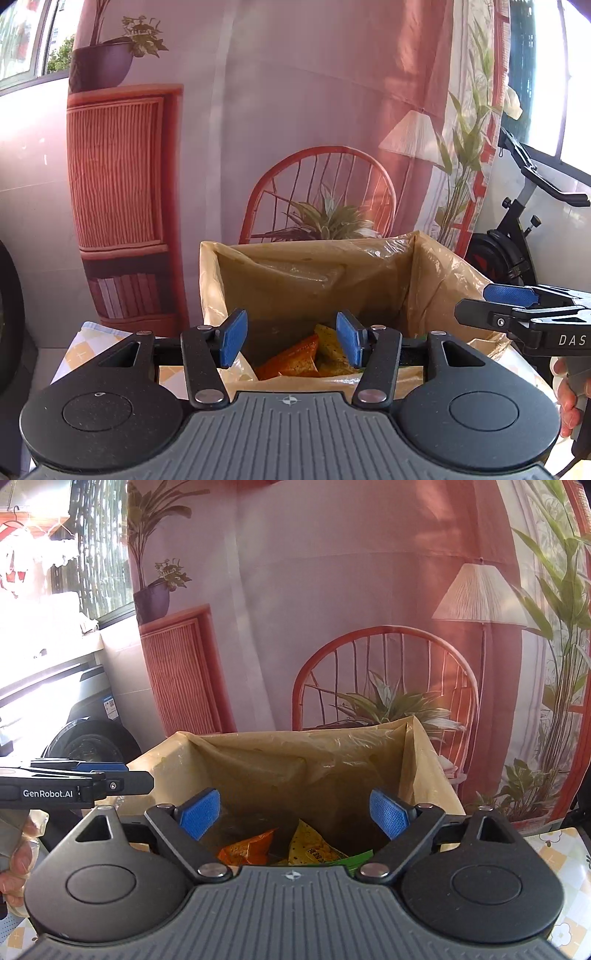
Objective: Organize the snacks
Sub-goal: 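Drop the green chip bag into the box with the right tool while the left drops its packet, then move both tools back from the box to the snack pile, then grasp a red packet with the left tool while the right tool grasps a yellow packet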
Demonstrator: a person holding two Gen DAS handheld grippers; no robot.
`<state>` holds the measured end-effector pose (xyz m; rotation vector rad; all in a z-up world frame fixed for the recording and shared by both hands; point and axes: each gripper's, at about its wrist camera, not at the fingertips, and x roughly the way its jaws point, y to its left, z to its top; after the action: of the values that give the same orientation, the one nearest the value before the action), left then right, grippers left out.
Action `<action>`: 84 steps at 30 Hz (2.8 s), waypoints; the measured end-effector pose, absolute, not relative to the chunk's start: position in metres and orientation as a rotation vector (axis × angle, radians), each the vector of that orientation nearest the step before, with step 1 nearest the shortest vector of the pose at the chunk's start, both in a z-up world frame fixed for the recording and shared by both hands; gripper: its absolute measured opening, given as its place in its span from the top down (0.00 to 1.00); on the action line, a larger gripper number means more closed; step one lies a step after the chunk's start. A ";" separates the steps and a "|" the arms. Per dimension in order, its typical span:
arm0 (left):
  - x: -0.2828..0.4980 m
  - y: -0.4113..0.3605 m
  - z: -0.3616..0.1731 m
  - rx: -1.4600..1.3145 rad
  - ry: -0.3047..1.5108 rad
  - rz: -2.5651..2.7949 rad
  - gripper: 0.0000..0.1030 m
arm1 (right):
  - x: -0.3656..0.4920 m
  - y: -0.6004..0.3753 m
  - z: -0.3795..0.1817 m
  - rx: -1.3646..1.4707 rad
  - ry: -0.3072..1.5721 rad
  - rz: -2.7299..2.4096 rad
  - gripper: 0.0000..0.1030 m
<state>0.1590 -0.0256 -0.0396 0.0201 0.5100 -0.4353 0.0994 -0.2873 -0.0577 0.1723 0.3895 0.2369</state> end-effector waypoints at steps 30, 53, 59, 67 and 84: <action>0.087 0.037 -0.141 -0.102 0.712 -0.437 0.46 | 0.071 -0.276 -0.184 0.301 1.024 0.267 0.63; 0.098 0.038 -0.185 -0.100 0.824 -0.412 0.46 | 0.076 -0.286 -0.200 0.377 1.043 0.224 0.85; 0.099 0.029 -0.187 -0.093 0.835 -0.429 0.46 | 0.091 -0.290 -0.199 0.335 1.017 0.187 0.85; 0.099 0.024 -0.191 -0.080 0.852 -0.444 0.46 | 0.112 -0.290 -0.209 0.377 1.036 0.211 0.86; 0.090 0.021 -0.190 -0.070 0.856 -0.482 0.46 | 0.094 -0.257 -0.193 0.428 1.012 0.431 0.86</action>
<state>0.0905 0.0206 -0.1898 -0.0697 0.8557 -0.4818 0.0936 -0.2572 -0.1932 0.4284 1.0121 0.4314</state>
